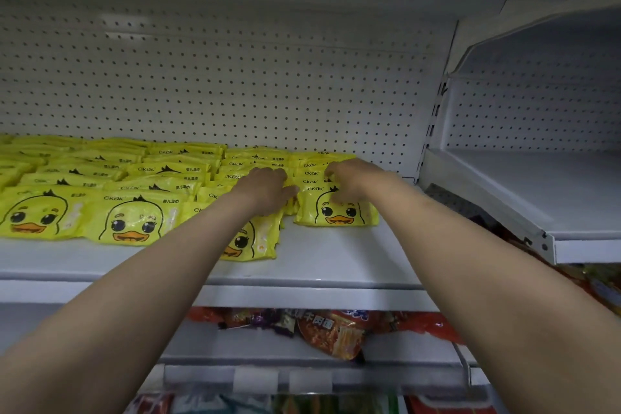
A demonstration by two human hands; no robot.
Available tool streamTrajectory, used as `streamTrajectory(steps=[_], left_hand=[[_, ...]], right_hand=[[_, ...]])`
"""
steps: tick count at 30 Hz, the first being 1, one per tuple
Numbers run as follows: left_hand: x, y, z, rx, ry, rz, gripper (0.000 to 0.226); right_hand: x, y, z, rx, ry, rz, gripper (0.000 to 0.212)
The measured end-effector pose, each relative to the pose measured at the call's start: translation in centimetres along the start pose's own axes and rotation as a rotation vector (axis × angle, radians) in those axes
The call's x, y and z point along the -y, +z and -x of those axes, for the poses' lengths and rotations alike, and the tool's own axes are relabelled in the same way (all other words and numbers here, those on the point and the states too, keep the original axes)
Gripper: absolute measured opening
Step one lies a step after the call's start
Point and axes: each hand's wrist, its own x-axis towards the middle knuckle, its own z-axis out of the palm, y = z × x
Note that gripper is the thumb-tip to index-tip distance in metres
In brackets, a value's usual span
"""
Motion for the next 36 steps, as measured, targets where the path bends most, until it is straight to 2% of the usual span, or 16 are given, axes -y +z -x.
streamTrajectory(steps=[7, 16, 26, 31, 36], left_hand=[[1.4, -3.8, 4.8, -0.231, -0.124, -0.035, 0.048], [2.2, -6.5, 18.4, -0.402, -0.397, -0.104, 0.053], [2.2, -5.3, 36.2, -0.478, -0.669, -0.218, 0.051], [3.7, -4.7, 42.1, -0.439, -0.778, -0.261, 0.051], [6.8, -2.9, 45.8, -0.434, -0.8, -0.274, 0.045]], right_hand=[[3.4, -3.6, 2.0, -0.16, -0.196, -0.096, 0.058], [9.9, -5.1, 9.3, -0.29, -0.507, -0.185, 0.054], [19.4, -2.2, 19.5, -0.237, -0.867, -0.319, 0.056], [24.0, -0.4, 22.7, -0.188, -0.962, -0.367, 0.056], [29.0, 1.5, 23.9, -0.106, -1.02, -0.34, 0.058]])
